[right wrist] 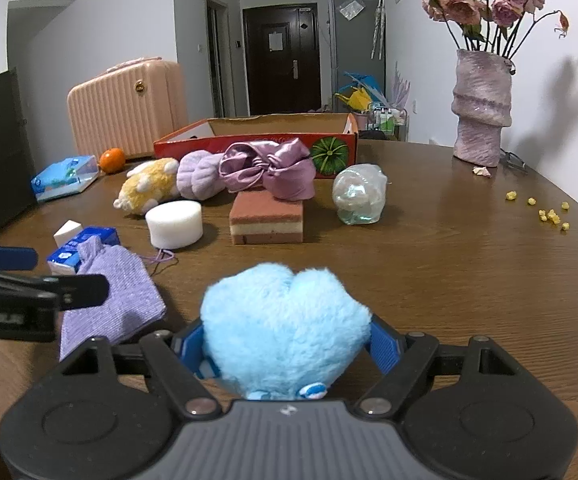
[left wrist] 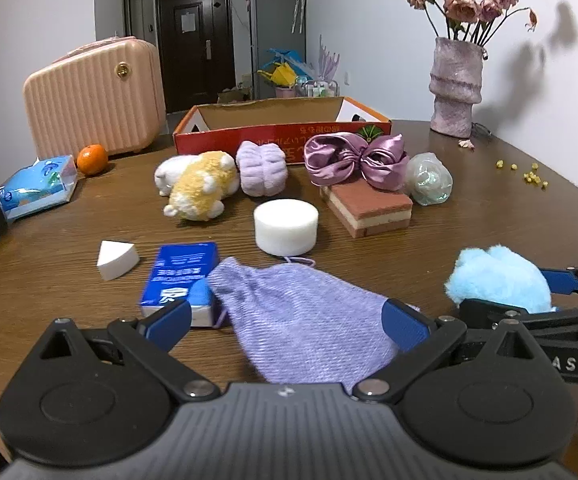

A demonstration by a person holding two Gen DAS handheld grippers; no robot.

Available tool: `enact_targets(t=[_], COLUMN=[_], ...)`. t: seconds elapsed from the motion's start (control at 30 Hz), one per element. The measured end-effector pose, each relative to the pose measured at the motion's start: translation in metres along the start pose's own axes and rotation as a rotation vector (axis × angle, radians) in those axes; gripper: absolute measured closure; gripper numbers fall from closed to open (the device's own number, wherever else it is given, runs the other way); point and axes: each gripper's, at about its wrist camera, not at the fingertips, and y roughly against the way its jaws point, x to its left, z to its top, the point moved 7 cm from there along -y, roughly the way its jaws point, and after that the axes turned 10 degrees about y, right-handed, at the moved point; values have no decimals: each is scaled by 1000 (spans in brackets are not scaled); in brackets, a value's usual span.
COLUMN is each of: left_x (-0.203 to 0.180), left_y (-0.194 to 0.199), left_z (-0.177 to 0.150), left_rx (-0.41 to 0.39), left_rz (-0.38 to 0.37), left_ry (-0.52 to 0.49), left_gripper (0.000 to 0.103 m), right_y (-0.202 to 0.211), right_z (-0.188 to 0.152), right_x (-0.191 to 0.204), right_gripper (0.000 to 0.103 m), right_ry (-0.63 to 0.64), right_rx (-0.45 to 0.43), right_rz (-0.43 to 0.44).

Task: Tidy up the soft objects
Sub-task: 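Close the left gripper on the lavender drawstring pouch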

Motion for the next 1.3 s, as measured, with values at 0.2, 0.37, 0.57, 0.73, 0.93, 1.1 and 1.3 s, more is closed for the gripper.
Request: enact_targets(t=[0.2,0.37,0.57,0.73,0.93,1.1,1.3], left_x=[-12,-21,-27,-28,-23,-22,-26], left_y=[-17,-34,-48,-48,-51,-50,-43], left_z=[-3,-10,-19,-22,-24,-25,-26], left_rx=[31,62,93,88,118,127,112], left_rz=[37,82,103,97,59,44,11], left_ry=[13,-1,-17,-11,53,65,47], left_gripper=[0,0,0,0,0,1,21], right_y=[2,1,-1,-3,-4,-3,0], right_z=[-1,-3,-6,-7,-8,-8,-8], right_x=[-9,-15,-20,-21,-20,-18,-17], right_gripper=[24,24,23,23,23,23,23], right_ry=[-6,-13,-22,-30,-33,-33,-30], right_rx=[-12,-16,-17,-14,-11,-10,-12], right_rz=[-3,-1,6,10,12,12,7])
